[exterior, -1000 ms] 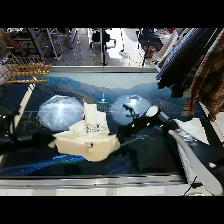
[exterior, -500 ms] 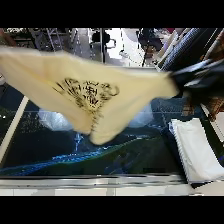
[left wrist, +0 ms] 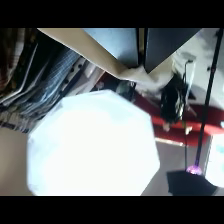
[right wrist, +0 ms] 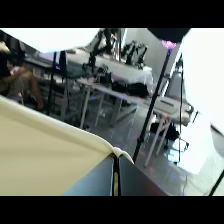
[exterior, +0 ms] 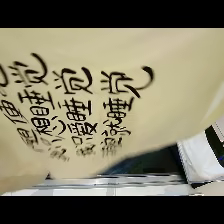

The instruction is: Fold the clothes and pants, and hang the long-sleeved shirts on hangers.

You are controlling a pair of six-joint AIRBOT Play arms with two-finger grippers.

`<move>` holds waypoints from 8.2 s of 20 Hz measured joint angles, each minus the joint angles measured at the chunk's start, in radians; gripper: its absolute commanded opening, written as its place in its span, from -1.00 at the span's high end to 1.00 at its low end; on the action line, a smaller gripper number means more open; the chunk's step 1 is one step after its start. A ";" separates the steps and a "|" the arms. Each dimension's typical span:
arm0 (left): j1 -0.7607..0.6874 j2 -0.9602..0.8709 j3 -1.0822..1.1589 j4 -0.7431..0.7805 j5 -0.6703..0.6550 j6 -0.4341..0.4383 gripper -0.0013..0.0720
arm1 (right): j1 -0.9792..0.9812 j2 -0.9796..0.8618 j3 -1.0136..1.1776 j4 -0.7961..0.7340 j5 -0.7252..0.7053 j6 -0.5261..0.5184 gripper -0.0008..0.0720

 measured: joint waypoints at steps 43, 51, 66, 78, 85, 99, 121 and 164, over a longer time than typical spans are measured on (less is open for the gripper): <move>-0.049 -0.572 -0.917 0.610 -0.261 0.017 0.95 | -0.540 -0.322 -1.474 0.436 0.265 -0.119 0.59; 0.011 -0.488 -0.881 0.644 -0.357 0.062 0.95 | -0.446 -0.233 -1.390 0.449 0.241 -0.152 0.94; 0.410 0.044 -0.449 -1.152 -0.465 0.225 0.95 | -0.467 0.309 -0.130 0.156 0.233 -0.076 0.94; 0.200 0.038 -0.541 -0.369 -0.214 0.272 0.95 | -0.457 -0.138 -0.212 0.333 0.164 -0.092 0.93; -0.079 -0.334 -0.793 -0.059 0.204 0.286 0.95 | -0.375 -0.627 -0.476 0.379 -0.163 -0.154 0.93; 0.013 -0.658 -0.634 0.083 -0.096 0.166 0.21 | -0.365 -0.892 -0.388 0.310 0.054 -0.095 -0.01; 0.038 -0.298 -1.295 0.470 -0.240 0.095 -0.30 | -0.532 -0.756 -0.862 0.386 0.391 -0.230 0.34; 0.224 -0.188 -1.074 -0.086 -0.568 0.194 0.95 | -0.452 -0.357 -0.814 0.340 0.311 -0.149 0.94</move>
